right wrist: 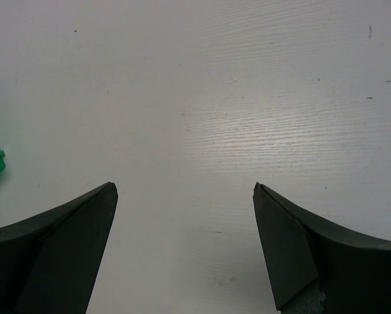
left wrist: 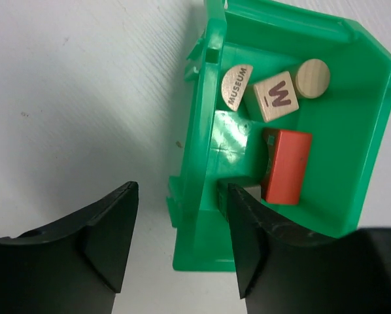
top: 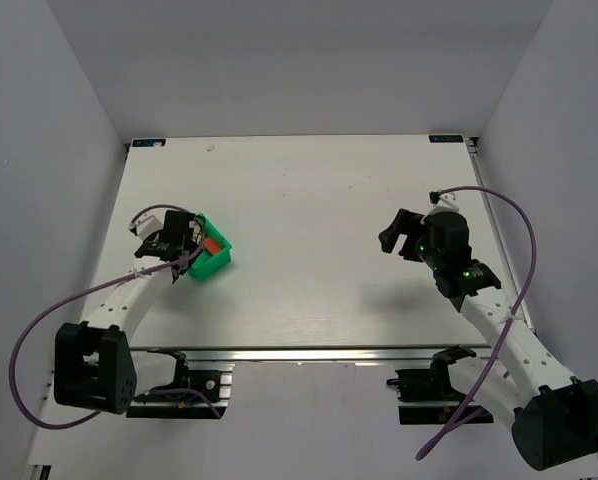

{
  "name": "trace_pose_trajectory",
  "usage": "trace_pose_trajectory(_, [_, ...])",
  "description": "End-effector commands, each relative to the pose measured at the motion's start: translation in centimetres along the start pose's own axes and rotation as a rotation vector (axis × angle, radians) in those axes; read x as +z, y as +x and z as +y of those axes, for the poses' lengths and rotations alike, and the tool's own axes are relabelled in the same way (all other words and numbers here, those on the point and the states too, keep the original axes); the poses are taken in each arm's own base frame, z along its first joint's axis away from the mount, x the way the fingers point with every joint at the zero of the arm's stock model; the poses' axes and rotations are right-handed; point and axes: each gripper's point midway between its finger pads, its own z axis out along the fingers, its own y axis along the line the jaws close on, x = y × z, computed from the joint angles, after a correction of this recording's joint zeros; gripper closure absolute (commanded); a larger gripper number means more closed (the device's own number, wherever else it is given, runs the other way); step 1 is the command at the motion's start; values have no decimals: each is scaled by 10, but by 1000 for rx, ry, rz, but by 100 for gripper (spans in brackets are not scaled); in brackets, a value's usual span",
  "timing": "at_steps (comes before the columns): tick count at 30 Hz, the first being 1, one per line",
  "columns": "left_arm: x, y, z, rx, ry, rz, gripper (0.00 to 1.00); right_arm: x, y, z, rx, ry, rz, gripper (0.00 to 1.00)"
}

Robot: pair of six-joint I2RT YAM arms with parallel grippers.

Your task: Build the wood block tower

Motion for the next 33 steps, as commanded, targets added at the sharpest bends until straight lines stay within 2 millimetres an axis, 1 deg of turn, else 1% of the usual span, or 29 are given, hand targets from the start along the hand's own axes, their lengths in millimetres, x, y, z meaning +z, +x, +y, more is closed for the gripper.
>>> trace_pose_trajectory(1, [3, -25, -14, -43, 7, -83, 34, 2, -7, -2, -25, 10, -27, 11])
trace_pose_trajectory(5, [14, -24, -16, -27, -11, -87, 41, 1, -9, -4, -26, 26, -32, 10])
trace_pose_trajectory(7, [18, -25, -15, -15, -29, -97, 50, -1, -9, -6, -28, 39, -35, 11])
trace_pose_trajectory(8, [21, -25, -16, 2, -38, -99, 56, -1, -11, -7, -29, 42, -38, 11])
trace_pose_trajectory(9, [22, -27, -16, 7, -40, -107, 56, -2, -11, -8, -29, 46, -40, 11])
trace_pose_trajectory(10, [23, -27, -18, 19, -36, -109, 65, -3, -12, -8, -29, 47, -43, 11])
trace_pose_trajectory(11, [24, -28, -19, 34, -30, -112, 70, -4, -12, -9, -30, 52, -46, 11])
trace_pose_trajectory(12, [24, -34, -23, 68, -16, -138, 74, -4, -12, -9, -32, 54, -50, 11])
trace_pose_trajectory(13, [24, -35, -26, 89, -4, -140, 81, -5, -13, -10, -32, 57, -56, 11])
trace_pose_trajectory(14, [22, -39, -31, 108, 12, -148, 85, -6, -13, -10, -33, 56, -56, 11])
trace_pose_trajectory(15, [19, -49, -42, 177, 53, -184, 86, -6, -13, -11, -35, 60, -58, 11])
trace_pose_trajectory(17, [10, -53, -65, 269, 162, -200, 89, -6, -14, -11, -43, 64, -57, 10])
trace_pose_trajectory(18, [5, -62, -80, 351, 231, -234, 93, -6, -13, -12, -49, 67, -55, 10])
trace_pose_trajectory(19, [0, -65, -88, 369, 266, -236, 99, -6, -13, -13, -53, 71, -53, 11])
trace_pose_trajectory(20, [-6, -66, -99, 397, 315, -232, 100, -6, -12, -14, -55, 76, -50, 11])
trace_pose_trajectory(21, [-14, -78, -112, 445, 350, -259, 100, -5, -12, -15, -60, 83, -48, 11])
trace_pose_trajectory(23, [-23, -83, -129, 511, 415, -275, 100, -5, -11, -17, -63, 94, -47, 11])
trace_pose_trajectory(24, [-26, -87, -134, 566, 421, -294, 100, -5, -12, -19, -69, 101, -50, 11])
trace_pose_trajectory(25, [-35, -95, -150, 604, 456, -314, 100, -4, -11, -20, -73, 106, -47, 11])
trace_pose_trajectory(26, [-38, -96, -157, 649, 475, -322, 100, -5, -12, -21, -74, 112, -48, 11])
trace_pose_trajectory(27, [-38, -97, -161, 743, 475, -332, 100, -4, -11, -22, -77, 122, -45, 11])
trace_pose_trajectory(28, [-41, -98, -173, 815, 487, -344, 100, -4, -11, -24, -85, 129, -43, 11])
trace_pose_trajectory(29, [-40, -97, -177, 867, 481, -346, 100, -4, -12, -25, -87, 135, -45, 11])
trace_pose_trajectory(30, [-35, -102, -173, 935, 420, -360, 100, -4, -12, -28, -87, 151, -45, 11])
trace_pose_trajectory(31, [-35, -104, -178, 969, 391, -378, 100, -4, -11, -29, -89, 158, -41, 11])
trace_pose_trajectory(32, [-27, -107, -180, 1043, 338, -393, 100, -4, -12, -31, -91, 169, -43, 11])
trace_pose_trajectory(33, [-25, -117, -176, 1062, 258, -427, 100, -5, -13, -33, -91, 180, -49, 11])
